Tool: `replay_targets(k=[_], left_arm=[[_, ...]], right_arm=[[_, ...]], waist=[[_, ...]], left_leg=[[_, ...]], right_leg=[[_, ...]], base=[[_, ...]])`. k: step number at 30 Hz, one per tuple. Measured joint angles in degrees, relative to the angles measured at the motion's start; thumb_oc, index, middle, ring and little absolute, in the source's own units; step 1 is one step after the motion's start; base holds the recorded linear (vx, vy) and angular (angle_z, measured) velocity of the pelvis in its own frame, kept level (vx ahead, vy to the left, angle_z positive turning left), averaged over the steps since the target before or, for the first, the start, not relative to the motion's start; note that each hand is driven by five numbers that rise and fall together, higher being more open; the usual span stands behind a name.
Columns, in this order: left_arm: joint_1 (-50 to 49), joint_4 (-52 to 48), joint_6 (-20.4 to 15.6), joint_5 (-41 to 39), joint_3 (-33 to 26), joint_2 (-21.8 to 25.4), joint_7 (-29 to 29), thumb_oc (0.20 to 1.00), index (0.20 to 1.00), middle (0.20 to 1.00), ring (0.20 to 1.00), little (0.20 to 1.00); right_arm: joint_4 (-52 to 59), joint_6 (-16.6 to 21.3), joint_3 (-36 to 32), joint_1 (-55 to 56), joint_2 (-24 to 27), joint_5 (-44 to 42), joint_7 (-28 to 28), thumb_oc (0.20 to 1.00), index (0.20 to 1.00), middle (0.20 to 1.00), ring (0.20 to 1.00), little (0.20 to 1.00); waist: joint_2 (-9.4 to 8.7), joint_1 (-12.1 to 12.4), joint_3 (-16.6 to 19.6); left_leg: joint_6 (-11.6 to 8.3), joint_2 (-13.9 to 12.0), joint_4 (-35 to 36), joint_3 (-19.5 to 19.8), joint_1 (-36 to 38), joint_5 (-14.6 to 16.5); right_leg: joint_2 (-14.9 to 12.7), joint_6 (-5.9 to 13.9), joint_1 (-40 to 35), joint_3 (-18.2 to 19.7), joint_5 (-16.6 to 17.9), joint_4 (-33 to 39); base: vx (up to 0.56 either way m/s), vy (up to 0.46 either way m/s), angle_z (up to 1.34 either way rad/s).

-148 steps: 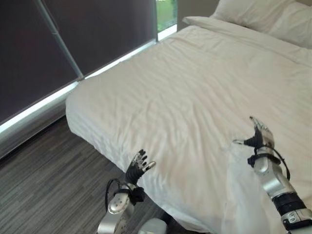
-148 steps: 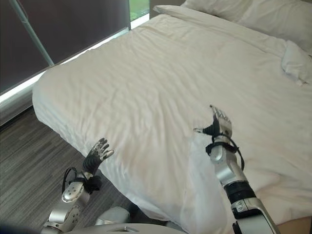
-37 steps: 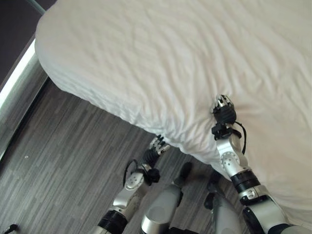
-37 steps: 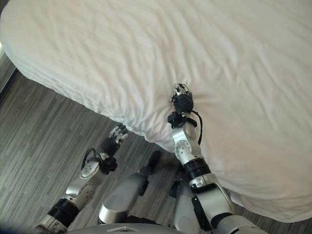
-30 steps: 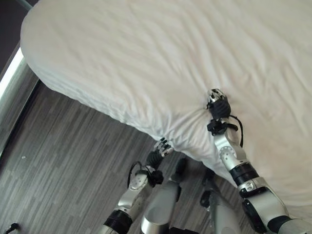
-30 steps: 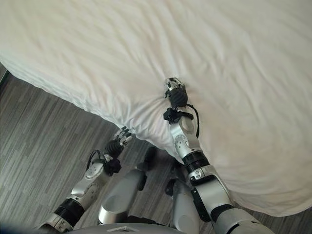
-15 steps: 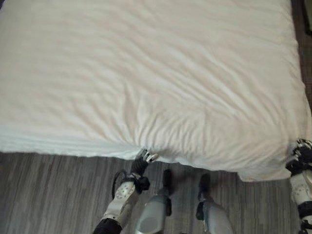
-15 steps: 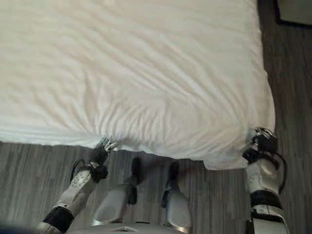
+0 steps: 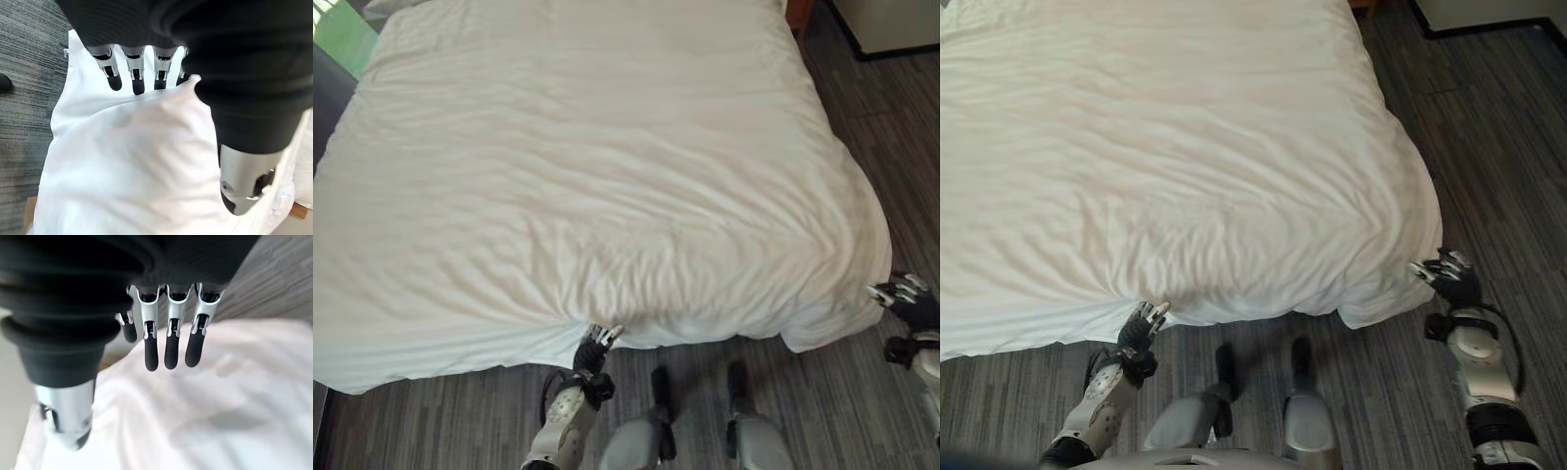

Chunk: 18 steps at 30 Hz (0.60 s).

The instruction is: Making the bed.

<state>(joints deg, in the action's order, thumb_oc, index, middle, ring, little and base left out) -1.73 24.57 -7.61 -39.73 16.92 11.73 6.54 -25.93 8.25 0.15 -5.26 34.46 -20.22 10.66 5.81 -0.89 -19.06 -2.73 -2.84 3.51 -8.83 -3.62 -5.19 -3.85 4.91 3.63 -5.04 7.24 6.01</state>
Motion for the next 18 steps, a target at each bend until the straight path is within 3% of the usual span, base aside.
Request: replay_targets(k=[3,4,5,6,7,8,11,14,17,18], left_arm=[[1.4,0.7,0.5,0.0,0.3,-0.1,0.0,1.000,1.000,1.000,1.000,1.000],[1.8,1.2,0.7,0.0,0.4,-0.2,0.0,1.000,1.000,1.000,1.000,1.000],[1.4,1.3,0.8,0.0,0.7,-0.2,0.0,1.000,1.000,1.000,1.000,1.000],[1.0,1.2,0.9,0.0,1.3,-0.2,0.0,1.000,1.000,1.000,1.000,1.000],[0.4,0.9,1.1,0.0,1.4,0.0,-0.4,1.000,1.000,1.000,1.000,1.000],[0.2,0.7,1.2,0.0,2.2,0.2,-0.7,1.000,1.000,1.000,1.000,1.000],[-0.2,-0.4,1.5,-0.1,4.1,2.2,-1.7,1.000,1.000,1.000,1.000,1.000],[-0.8,-2.5,1.5,-0.1,6.8,5.9,-3.2,1.000,1.000,1.000,1.000,1.000],[-0.4,-2.4,1.7,-0.4,7.3,6.4,-3.8,1.000,1.000,1.000,1.000,1.000],[-1.0,-2.4,1.6,-0.6,7.1,6.3,-3.9,1.000,1.000,1.000,1.000,1.000]], right_arm=[[-0.2,-0.7,1.0,-3.1,-4.6,0.0,0.7,1.000,1.000,1.000,1.000,1.000],[0.5,-0.7,1.3,-3.1,-5.5,0.0,0.6,1.000,1.000,1.000,1.000,1.000],[4.2,-0.9,1.9,-1.6,-6.2,0.0,-0.2,1.000,1.000,1.000,1.000,1.000],[6.3,-0.9,1.5,-0.8,-6.2,-0.1,-1.4,1.000,1.000,1.000,1.000,1.000],[8.3,-0.6,0.3,0.2,-7.5,-0.3,-2.2,0.325,0.325,0.325,0.325,0.325],[8.8,-0.3,-1.0,1.1,-8.5,-2.5,-3.3,0.200,0.200,0.200,0.200,0.200],[8.9,0.0,-2.1,1.4,-11.1,-7.5,-3.8,0.200,0.200,0.200,0.200,0.200],[9.4,0.9,0.1,-6.2,-13.2,-9.1,-3.2,0.200,0.200,0.200,0.200,0.200],[11.4,2.3,3.3,-11.4,-13.8,-9.6,-3.4,0.200,0.200,0.200,0.200,0.200],[16.1,2.2,3.3,-11.2,-15.2,-11.3,-3.4,0.200,0.200,0.200,0.200,0.200]], waist=[[-1.86,0.2,-0.7],[-2.64,0.3,-0.8],[-2.98,0.7,-0.3],[-2.48,0.7,0.0],[-2.83,-0.1,0.9],[-3.75,-0.3,1.5],[-6.80,0.0,3.7],[-9.48,1.5,4.4],[-9.35,3.4,4.4],[-9.81,3.5,4.4]], left_leg=[[-2.04,0.9,-4.9,3.3,0.3,1.7],[-2.14,1.5,-7.0,5.8,0.4,2.8],[-2.56,2.3,-8.5,10.7,1.6,4.9],[-1.94,2.5,-7.2,13.2,2.4,6.6],[0.06,4.0,-3.9,14.0,3.7,5.8],[1.08,4.3,-1.8,13.8,3.7,5.0],[2.23,5.2,0.9,14.0,3.5,2.0],[2.87,6.8,-0.7,11.4,1.4,1.7],[3.33,5.4,-0.8,8.9,0.8,2.0],[3.09,5.6,-0.1,8.5,2.1,2.1]], right_leg=[[-1.7,-1.95,-2.4,-0.7,0.1,0.0],[-2.4,-2.07,-2.9,-0.4,0.2,0.0],[-2.9,-1.65,-3.7,0.8,-0.1,0.0],[-2.9,-1.24,-3.7,1.0,0.1,0.0],[-3.7,-0.28,-3.4,1.3,-0.2,0.0],[-4.3,0.36,-3.2,1.0,-0.4,-0.3],[-5.1,1.06,-1.7,0.6,-0.7,-0.3],[-6.5,2.88,2.4,1.7,0.4,-2.5],[-6.1,4.60,2.7,2.5,-0.8,-1.5],[-6.0,3.38,1.6,3.0,0.3,-1.1]], base=[[0.00,0.062,0.14],[0.05,0.148,-0.27],[0.02,0.092,-0.41],[-0.01,0.162,-0.40],[-0.04,0.114,-0.11],[-0.04,0.114,0.21],[-0.11,0.121,0.27],[-0.09,0.020,-0.31],[0.03,-0.020,-0.43],[0.05,-0.038,-0.21]])
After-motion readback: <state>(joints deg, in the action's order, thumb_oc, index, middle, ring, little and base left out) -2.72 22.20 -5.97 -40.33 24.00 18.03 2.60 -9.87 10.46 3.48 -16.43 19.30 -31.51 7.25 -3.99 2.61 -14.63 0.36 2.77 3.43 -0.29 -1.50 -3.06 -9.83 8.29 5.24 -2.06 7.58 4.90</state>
